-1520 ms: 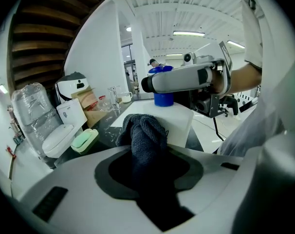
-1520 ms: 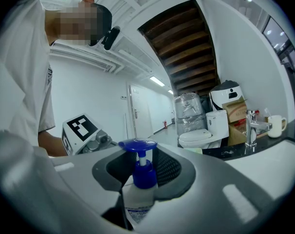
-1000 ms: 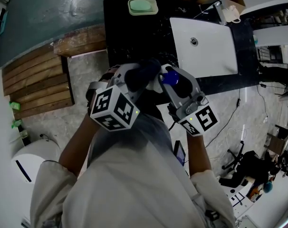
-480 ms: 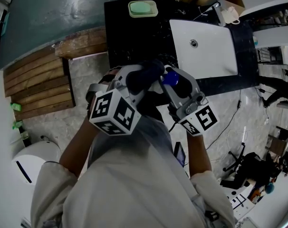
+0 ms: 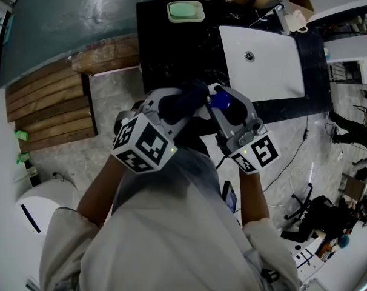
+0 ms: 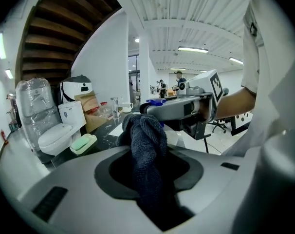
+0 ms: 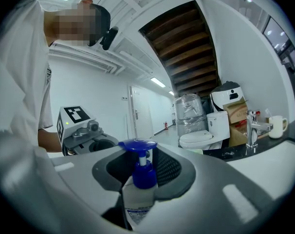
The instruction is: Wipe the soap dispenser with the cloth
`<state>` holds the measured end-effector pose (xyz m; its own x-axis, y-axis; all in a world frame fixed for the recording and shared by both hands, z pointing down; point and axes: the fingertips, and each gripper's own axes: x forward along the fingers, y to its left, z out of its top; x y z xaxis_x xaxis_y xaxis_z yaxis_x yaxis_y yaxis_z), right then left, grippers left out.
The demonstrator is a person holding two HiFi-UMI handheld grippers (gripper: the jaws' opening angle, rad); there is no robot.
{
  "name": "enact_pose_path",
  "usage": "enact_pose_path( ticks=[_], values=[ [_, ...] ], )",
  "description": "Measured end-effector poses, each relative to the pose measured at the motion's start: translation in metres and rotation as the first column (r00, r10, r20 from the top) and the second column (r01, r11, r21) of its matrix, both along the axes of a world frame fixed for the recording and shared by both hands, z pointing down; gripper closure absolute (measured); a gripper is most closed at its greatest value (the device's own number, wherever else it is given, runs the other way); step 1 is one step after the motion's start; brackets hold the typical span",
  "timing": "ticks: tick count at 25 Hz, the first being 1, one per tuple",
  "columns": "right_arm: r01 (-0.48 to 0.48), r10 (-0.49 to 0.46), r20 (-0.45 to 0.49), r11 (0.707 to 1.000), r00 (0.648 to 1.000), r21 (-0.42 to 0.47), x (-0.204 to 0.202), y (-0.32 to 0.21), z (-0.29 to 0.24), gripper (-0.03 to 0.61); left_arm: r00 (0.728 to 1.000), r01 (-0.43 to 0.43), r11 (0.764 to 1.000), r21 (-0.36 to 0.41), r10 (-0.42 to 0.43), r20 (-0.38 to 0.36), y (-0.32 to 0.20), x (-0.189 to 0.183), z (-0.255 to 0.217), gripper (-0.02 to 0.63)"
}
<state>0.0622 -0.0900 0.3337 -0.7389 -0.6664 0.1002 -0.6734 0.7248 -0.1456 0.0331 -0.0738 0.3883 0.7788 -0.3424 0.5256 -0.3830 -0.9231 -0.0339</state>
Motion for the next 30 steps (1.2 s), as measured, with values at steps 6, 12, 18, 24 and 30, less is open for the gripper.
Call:
enact_pose_path(
  ticks=[6,12,18,24,30],
  values=[
    [-0.018,0.018,0.003,1.000,1.000,0.003,0.001,0.000,-0.001,0.483,1.000,0.004,1.000,-0.030,-0.005,-0.028,0.005,-0.001,0.003,0.477],
    [-0.027,0.027,0.009,1.000,1.000,0.001,0.001,0.000,-0.003,0.483,1.000,-0.002,0.999,-0.038,0.001,-0.013,0.012,-0.002,0.012,0.477],
    [-0.036,0.036,0.010,0.999,0.999,0.003,0.002,0.000,-0.001,0.483,1.000,-0.004,0.998,-0.069,0.003,-0.020,0.017,-0.002,0.022,0.477],
    [-0.041,0.041,0.010,0.999,0.999,0.001,0.002,-0.001,0.000,0.483,1.000,-0.009,0.996,-0.086,0.007,-0.022,0.018,-0.002,0.027,0.477],
    [-0.045,0.045,0.011,0.999,0.999,0.001,0.002,-0.001,-0.001,0.483,1.000,-0.012,0.994,-0.111,0.009,-0.023,0.018,-0.002,0.034,0.477]
  ],
)
